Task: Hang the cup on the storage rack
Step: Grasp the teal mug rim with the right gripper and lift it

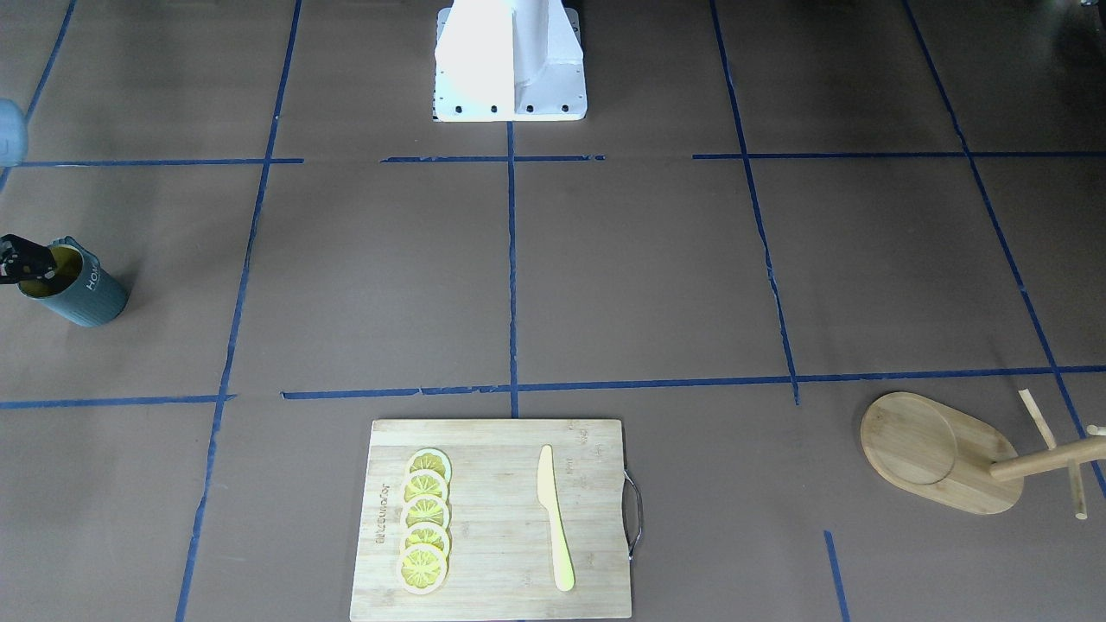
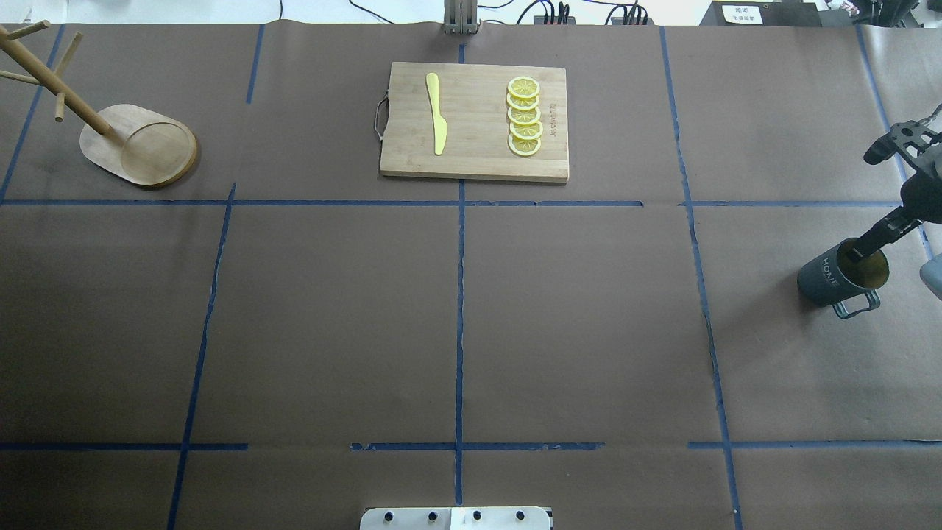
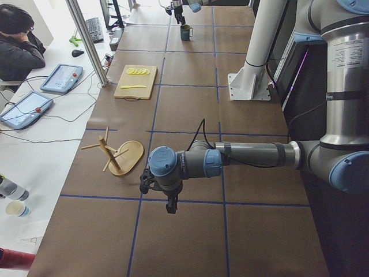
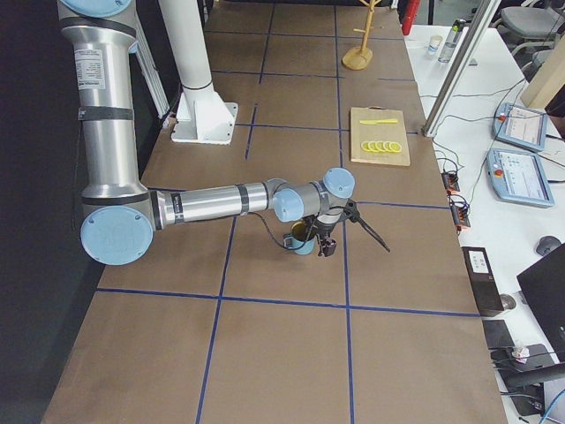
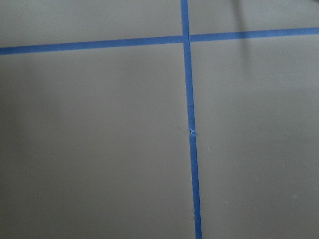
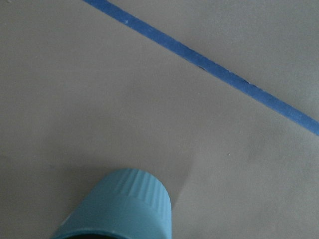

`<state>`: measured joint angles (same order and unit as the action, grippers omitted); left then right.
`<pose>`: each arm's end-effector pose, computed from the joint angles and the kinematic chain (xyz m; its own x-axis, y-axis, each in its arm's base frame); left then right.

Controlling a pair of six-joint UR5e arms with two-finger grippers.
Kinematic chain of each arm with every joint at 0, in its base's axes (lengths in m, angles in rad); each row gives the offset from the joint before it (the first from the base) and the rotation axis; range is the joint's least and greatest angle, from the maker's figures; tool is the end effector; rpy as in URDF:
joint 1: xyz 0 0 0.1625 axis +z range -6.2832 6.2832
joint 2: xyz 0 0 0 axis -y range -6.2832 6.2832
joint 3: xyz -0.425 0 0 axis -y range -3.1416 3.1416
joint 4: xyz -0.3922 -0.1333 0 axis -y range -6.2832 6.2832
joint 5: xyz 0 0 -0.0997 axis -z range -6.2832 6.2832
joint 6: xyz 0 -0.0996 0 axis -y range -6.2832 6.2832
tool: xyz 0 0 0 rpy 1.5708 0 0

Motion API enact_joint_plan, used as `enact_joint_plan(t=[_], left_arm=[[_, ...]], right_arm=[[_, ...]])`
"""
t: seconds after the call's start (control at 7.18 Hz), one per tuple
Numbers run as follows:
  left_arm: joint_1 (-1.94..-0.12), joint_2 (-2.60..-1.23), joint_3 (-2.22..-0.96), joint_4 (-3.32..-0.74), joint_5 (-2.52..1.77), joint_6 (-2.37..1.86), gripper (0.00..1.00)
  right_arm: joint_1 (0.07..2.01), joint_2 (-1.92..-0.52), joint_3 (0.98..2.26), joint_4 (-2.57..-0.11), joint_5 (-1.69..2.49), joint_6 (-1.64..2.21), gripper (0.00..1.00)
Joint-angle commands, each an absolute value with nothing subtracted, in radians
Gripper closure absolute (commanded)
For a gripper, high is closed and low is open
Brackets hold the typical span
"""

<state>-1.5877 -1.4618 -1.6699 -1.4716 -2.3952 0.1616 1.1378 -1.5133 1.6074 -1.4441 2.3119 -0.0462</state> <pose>-0.0676 -0.4366 0.6669 0.6714 0.0697 -0.7378 -0.0924 0.9957 0.0100 -0.1617 -0.5072 0.5998 0.5880 -0.4842 0.6479 0.4370 0.8642 0.2492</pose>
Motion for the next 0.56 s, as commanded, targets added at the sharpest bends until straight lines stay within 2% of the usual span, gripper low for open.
enact_joint_plan(t=[0.0,0.28,0.42], left_arm=[[-1.588,-1.46,-1.672,-1.473,-2.396,0.161,0.0],[-1.588,-1.46,-1.672,-1.473,-2.396,0.161,0.0],[-1.588,-1.46,-1.672,-1.473,-2.398,0.163,0.0]], right_arm=[[1.095,-1.508,1.586,-1.443,2.31,0.004,0.12],[1.078,-1.509,1.575,-1.443,2.309,0.017,0.64],[1.078,-1.509,1.578,-1.442,2.309,0.018,0.79]])
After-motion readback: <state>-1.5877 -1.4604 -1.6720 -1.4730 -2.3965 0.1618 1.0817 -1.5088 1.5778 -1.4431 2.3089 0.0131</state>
